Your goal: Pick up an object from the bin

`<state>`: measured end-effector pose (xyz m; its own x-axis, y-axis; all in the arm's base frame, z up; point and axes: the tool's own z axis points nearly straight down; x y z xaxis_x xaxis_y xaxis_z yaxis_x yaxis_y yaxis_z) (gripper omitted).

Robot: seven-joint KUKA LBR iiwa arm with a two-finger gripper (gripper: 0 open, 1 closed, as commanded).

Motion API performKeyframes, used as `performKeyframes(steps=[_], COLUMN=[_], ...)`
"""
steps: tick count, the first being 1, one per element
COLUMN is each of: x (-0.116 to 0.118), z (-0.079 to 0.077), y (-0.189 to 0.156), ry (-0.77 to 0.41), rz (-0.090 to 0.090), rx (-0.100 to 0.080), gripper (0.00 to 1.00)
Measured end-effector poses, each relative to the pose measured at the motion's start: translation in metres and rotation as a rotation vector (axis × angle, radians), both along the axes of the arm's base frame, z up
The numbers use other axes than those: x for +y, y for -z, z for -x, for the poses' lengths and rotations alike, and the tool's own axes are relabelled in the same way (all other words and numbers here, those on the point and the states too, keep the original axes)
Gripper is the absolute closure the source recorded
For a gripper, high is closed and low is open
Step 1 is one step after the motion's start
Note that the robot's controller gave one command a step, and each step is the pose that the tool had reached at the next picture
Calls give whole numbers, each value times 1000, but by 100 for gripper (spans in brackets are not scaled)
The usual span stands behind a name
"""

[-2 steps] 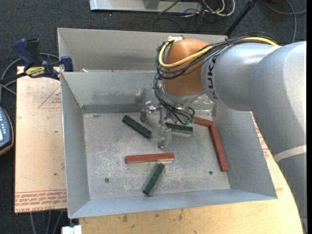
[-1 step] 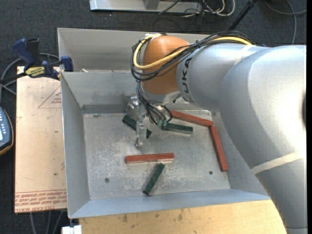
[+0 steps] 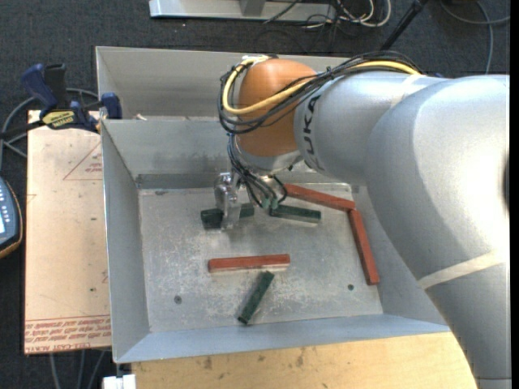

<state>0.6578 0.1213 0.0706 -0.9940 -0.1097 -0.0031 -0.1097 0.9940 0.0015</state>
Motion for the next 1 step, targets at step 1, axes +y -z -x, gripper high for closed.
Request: performKeyframes(steps=[1], x=[33], z=[32], y=[-123], ry=[-82], rz=[-2], rx=[-9], gripper=[100])
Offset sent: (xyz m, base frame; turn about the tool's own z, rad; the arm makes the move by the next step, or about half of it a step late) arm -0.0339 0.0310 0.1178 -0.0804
